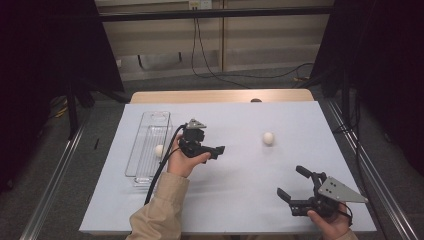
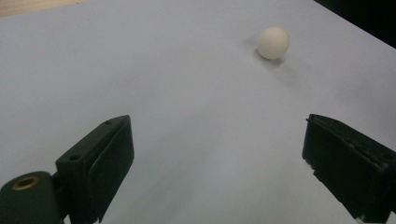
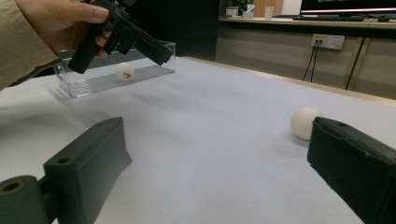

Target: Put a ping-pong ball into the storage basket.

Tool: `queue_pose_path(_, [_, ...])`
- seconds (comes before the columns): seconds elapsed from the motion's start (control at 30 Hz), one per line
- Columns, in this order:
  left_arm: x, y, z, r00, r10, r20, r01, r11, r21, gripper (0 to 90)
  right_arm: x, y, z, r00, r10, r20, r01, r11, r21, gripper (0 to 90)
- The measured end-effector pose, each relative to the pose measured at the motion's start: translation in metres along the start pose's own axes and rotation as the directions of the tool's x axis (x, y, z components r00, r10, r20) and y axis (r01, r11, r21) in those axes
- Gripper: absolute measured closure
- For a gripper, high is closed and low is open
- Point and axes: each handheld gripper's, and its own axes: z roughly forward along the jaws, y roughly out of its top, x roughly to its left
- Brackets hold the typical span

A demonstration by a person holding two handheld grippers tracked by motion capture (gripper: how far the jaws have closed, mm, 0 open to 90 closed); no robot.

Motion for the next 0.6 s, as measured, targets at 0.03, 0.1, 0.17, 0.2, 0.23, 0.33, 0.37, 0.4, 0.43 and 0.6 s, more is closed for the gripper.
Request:
queue_pose_path(0.03, [0.000, 0.000, 0.000, 0.9999, 0.014, -0.001, -0.014, 0.9999, 0.009, 8.9, 0.000, 0.000, 0.000, 1.0000, 0.000, 0.000, 0.000, 1.000, 0.000, 4.2])
queue_pose_path(0.1, [-0.001, 0.000, 0.003, 0.9999, 0.012, -0.005, -0.012, 0.9999, 0.006, 8.8, 0.000, 0.000, 0.000, 1.0000, 0.000, -0.001, 0.000, 1.000, 0.000, 4.2])
queue_pose_path(0.17, [-0.003, -0.001, 0.005, 1.0000, 0.008, -0.001, -0.008, 1.0000, 0.005, 8.8, 0.000, 0.000, 0.000, 1.0000, 0.000, -0.001, 0.000, 1.000, -0.001, 4.2])
queue_pose_path(0.2, [-0.003, 0.000, 0.006, 0.9999, 0.015, -0.002, -0.015, 0.9999, 0.006, 8.8, 0.000, 0.000, 0.000, 1.0000, 0.000, -0.001, 0.000, 1.000, 0.000, 4.2])
queue_pose_path(0.23, [-0.004, 0.000, 0.007, 0.9999, 0.015, 0.000, -0.015, 0.9999, 0.009, 8.8, 0.000, 0.000, 0.000, 1.0000, 0.000, 0.000, 0.000, 1.000, 0.000, 4.2])
queue_pose_path(0.33, [-0.006, 0.000, 0.010, 0.9997, 0.023, 0.004, -0.023, 0.9997, 0.011, 8.8, 0.000, 0.000, 0.000, 1.0000, 0.001, 0.001, -0.001, 1.000, 0.000, 4.2])
queue_pose_path(0.37, [-0.007, -0.001, 0.011, 0.9997, 0.025, 0.002, -0.025, 0.9997, 0.009, 8.8, 0.000, 0.000, 0.000, 1.0000, 0.001, 0.000, -0.001, 1.000, 0.000, 4.2])
queue_pose_path(0.4, [-0.008, -0.001, 0.012, 0.9997, 0.023, 0.002, -0.023, 0.9997, 0.006, 8.8, 0.000, 0.000, 0.000, 1.0000, 0.001, 0.000, -0.001, 1.000, 0.000, 4.2])
queue_pose_path(0.43, [-0.009, -0.001, 0.013, 0.9996, 0.029, 0.004, -0.029, 0.9995, 0.012, 8.8, 0.000, 0.000, 0.000, 1.0000, 0.000, 0.000, 0.000, 1.000, 0.000, 4.2])
queue_pose_path(0.6, [-0.011, -0.001, 0.017, 0.9991, 0.043, 0.000, -0.043, 0.9988, 0.022, 8.6, 0.000, 0.000, 0.001, 1.0000, 0.000, -0.003, 0.000, 1.000, 0.001, 4.2])
